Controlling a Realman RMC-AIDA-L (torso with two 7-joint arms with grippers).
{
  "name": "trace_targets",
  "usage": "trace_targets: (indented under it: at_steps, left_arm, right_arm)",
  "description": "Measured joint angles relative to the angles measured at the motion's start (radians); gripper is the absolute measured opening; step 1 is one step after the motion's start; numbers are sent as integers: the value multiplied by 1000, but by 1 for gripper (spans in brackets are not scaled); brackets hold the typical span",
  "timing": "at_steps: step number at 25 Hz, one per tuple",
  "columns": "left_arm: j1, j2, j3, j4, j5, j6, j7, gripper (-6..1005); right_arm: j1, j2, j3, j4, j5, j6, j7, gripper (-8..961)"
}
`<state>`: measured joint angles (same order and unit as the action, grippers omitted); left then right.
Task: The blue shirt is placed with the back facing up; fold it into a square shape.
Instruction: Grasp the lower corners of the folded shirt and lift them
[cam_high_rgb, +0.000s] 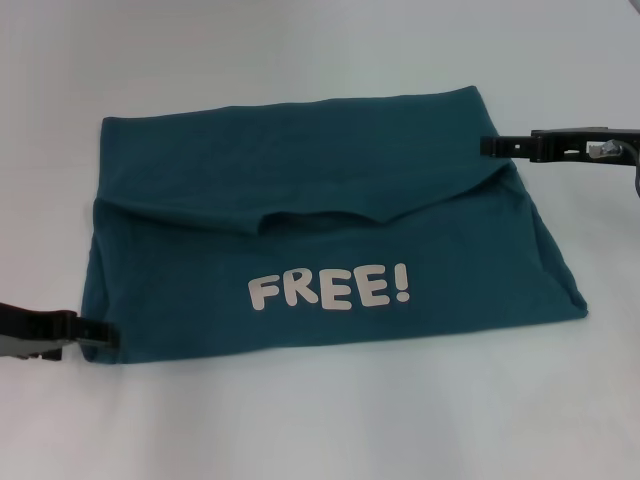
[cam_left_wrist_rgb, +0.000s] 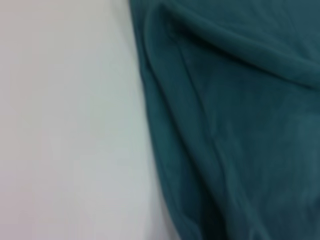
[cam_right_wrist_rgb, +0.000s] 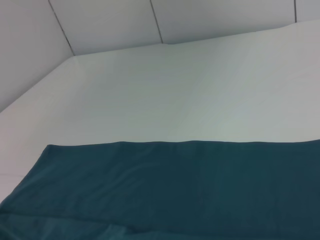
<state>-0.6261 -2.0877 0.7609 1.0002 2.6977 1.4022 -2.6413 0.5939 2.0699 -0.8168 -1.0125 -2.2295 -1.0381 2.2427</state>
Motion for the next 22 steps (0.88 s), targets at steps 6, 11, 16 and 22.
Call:
trace_targets:
  at_steps: [6, 11, 16, 22]
  left_arm:
    - [-15, 1, 0, -25, -5, 16, 0, 859]
    - [-31, 5, -1, -70, -5, -1, 0, 854]
    - [-42, -1, 0, -94, -1, -33, 2, 852]
    - [-63, -1, 3, -128, -1, -46, 8, 850]
  right_arm:
    - [-1, -1, 1, 0, -1, 3, 0, 925]
    - [-3, 2, 1, 1, -1, 3, -3, 925]
    - [-1, 3, 1, 1, -1, 3, -4, 925]
    - [-1, 3, 1, 1, -1, 4, -3, 924]
